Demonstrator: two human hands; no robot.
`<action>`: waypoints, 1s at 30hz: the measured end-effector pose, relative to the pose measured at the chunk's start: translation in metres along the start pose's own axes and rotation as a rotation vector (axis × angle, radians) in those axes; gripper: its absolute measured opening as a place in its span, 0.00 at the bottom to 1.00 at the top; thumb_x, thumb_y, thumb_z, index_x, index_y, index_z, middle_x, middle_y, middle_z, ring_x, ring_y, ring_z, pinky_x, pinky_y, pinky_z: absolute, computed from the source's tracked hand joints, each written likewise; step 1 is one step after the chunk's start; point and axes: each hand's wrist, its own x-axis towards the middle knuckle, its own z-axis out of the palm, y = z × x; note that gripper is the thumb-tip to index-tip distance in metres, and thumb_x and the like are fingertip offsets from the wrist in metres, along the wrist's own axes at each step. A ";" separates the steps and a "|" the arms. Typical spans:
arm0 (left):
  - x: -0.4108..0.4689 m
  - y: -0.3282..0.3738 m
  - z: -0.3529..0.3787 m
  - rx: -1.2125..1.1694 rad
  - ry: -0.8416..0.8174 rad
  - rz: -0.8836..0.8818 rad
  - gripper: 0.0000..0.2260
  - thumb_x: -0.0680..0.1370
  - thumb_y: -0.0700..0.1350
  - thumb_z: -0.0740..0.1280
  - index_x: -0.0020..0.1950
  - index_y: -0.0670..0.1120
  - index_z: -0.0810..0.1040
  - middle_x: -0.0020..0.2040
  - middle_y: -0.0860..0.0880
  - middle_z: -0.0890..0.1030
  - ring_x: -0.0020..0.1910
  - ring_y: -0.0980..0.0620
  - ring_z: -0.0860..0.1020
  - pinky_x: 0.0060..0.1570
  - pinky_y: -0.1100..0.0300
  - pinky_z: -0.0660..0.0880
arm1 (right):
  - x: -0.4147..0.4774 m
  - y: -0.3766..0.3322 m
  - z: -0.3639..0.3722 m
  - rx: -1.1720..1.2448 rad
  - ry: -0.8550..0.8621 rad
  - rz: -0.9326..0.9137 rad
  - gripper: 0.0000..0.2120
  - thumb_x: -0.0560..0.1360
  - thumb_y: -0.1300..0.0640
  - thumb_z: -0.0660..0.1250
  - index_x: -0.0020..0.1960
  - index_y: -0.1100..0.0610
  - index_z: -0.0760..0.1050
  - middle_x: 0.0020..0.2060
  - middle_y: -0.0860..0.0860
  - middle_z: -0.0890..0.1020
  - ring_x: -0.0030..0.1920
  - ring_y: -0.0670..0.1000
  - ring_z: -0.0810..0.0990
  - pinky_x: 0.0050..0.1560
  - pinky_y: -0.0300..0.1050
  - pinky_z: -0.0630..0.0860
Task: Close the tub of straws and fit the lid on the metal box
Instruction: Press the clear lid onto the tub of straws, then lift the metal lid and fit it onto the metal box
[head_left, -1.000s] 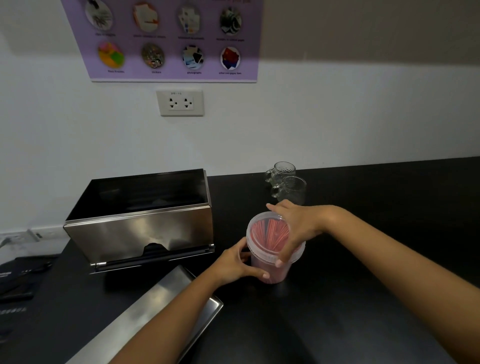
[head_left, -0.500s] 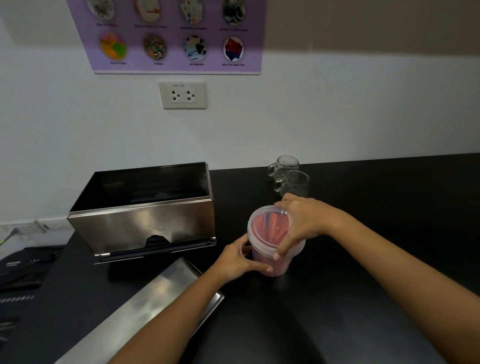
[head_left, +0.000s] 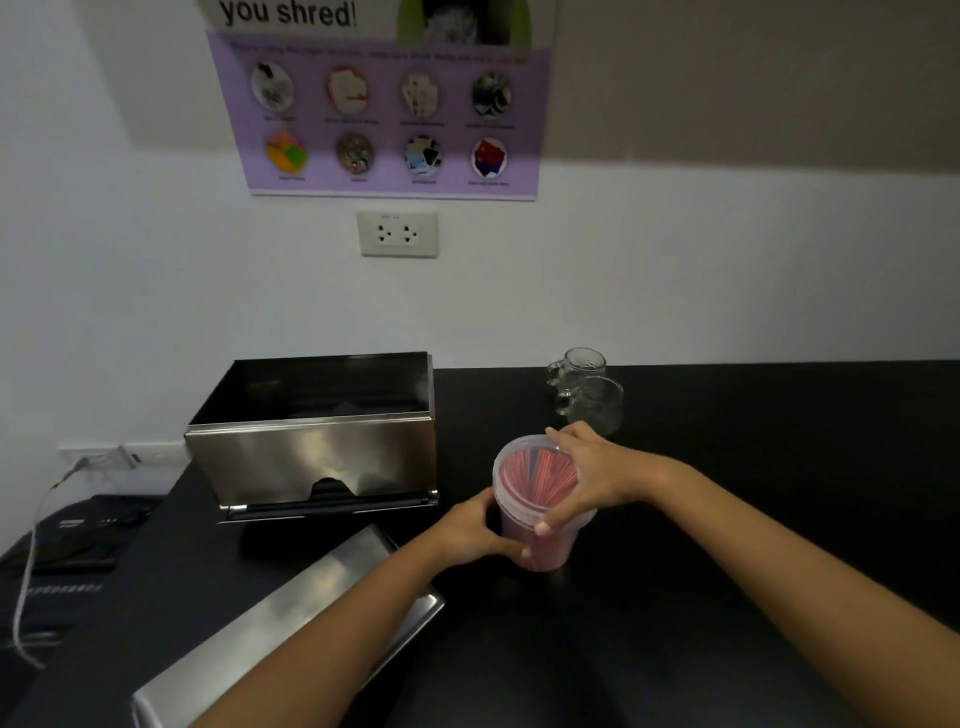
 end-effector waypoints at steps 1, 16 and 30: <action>-0.003 0.001 -0.002 0.012 0.013 -0.018 0.39 0.65 0.45 0.77 0.71 0.48 0.61 0.69 0.48 0.70 0.67 0.52 0.68 0.64 0.61 0.66 | -0.001 0.001 0.002 0.030 0.022 -0.009 0.59 0.57 0.38 0.75 0.74 0.54 0.43 0.71 0.50 0.52 0.72 0.54 0.54 0.69 0.52 0.60; -0.148 -0.018 -0.020 -0.016 0.568 -0.138 0.14 0.75 0.40 0.66 0.61 0.44 0.76 0.55 0.47 0.80 0.51 0.54 0.77 0.51 0.67 0.71 | -0.031 -0.049 0.038 0.132 0.396 -0.515 0.21 0.73 0.49 0.65 0.64 0.53 0.70 0.60 0.49 0.71 0.61 0.46 0.69 0.56 0.37 0.61; -0.247 -0.089 -0.025 0.034 1.067 -0.566 0.19 0.74 0.45 0.67 0.63 0.41 0.74 0.56 0.40 0.78 0.56 0.45 0.75 0.57 0.56 0.68 | 0.001 -0.094 0.117 0.227 0.165 -0.539 0.18 0.74 0.53 0.65 0.62 0.57 0.72 0.59 0.52 0.73 0.60 0.50 0.71 0.58 0.39 0.64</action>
